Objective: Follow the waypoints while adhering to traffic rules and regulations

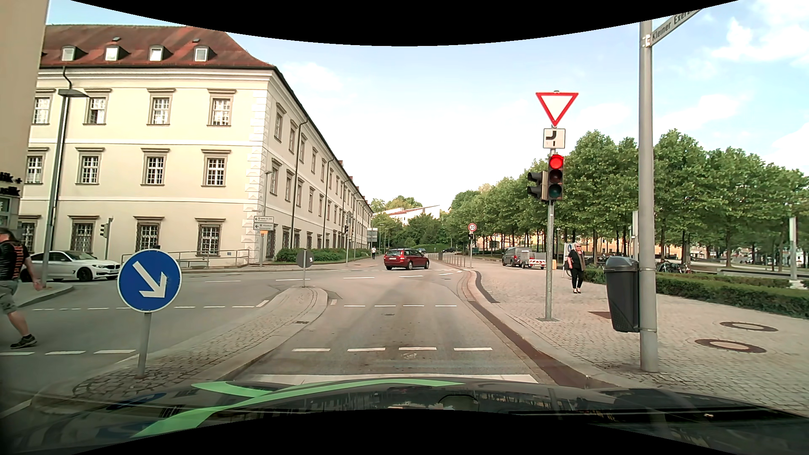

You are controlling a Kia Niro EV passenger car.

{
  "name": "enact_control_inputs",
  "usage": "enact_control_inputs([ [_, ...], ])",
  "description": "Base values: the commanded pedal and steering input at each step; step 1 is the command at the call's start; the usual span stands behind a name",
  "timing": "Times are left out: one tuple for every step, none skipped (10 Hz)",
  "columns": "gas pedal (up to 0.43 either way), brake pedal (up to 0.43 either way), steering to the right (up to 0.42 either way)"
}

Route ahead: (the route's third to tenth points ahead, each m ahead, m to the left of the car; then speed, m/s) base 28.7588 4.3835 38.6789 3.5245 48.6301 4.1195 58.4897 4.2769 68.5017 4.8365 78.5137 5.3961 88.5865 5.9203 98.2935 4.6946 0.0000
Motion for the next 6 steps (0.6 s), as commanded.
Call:
enact_control_inputs([
  [0.000,0.451,0.005],
  [0.000,0.451,0.005],
  [0.000,0.457,0.005],
  [0.000,0.451,0.005],
  [0.000,0.451,0.005],
  [0.000,0.451,0.005],
])
